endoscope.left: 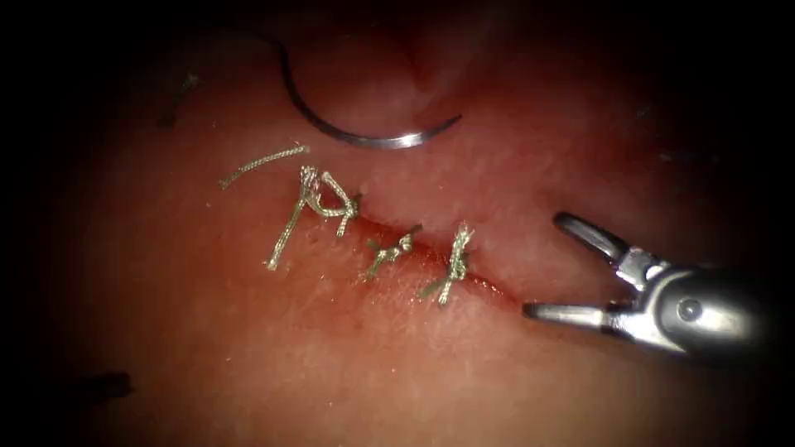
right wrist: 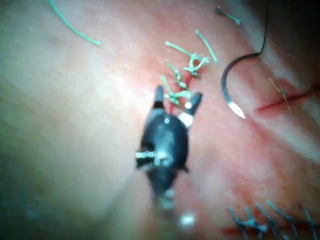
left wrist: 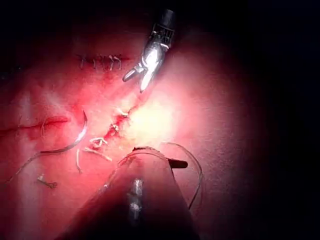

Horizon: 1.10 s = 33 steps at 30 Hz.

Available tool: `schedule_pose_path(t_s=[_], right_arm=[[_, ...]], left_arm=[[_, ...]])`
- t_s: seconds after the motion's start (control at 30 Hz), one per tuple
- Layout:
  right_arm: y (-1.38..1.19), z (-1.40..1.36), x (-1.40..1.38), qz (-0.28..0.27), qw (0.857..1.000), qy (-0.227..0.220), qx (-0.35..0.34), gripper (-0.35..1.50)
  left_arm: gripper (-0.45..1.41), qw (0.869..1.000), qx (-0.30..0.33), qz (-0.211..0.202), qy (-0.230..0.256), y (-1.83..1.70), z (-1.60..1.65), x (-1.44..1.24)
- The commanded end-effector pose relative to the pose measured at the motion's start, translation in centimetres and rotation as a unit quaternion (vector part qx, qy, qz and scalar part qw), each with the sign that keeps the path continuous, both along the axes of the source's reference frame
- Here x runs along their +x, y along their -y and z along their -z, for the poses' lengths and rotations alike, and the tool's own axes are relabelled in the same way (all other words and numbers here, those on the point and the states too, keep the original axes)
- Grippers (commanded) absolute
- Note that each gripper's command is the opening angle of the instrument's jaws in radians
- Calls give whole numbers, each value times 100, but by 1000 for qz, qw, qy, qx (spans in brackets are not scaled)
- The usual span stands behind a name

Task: Wound Closure

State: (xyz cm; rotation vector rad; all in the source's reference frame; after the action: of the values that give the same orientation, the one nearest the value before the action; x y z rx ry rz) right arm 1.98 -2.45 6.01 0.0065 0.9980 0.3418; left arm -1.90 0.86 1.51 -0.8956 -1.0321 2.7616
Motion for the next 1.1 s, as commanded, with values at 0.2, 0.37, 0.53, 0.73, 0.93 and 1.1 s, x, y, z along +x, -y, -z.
schedule_pose_path(t_s=[0.2, 0.37, 0.53, 0.73, 0.93, 1.1], right_arm=[[1, -5, 7, 1, 1000, -2, 0, 145], [-1, -4, 7, 2, 1000, -3, 2, 145], [-3, 1, 8, 8, 1000, -10, 7, 141], [-7, 8, 10, 39, 999, -28, 2, 126], [-11, 10, 9, 46, 998, -29, -9, 125], [-11, 10, 6, 48, 998, -31, -9, 125]], left_arm=[[131, 994, 12, 89, 61, -45, -3, -19], [130, 985, 5, 154, 74, -81, -15, -54], [111, 980, -41, 178, 80, -102, -51, -84], [85, 957, -75, 234, 154, -114, -114, -89], [85, 953, -81, 237, 172, -119, -141, -68], [83, 953, -88, 233, 175, -112, -159, -47]])
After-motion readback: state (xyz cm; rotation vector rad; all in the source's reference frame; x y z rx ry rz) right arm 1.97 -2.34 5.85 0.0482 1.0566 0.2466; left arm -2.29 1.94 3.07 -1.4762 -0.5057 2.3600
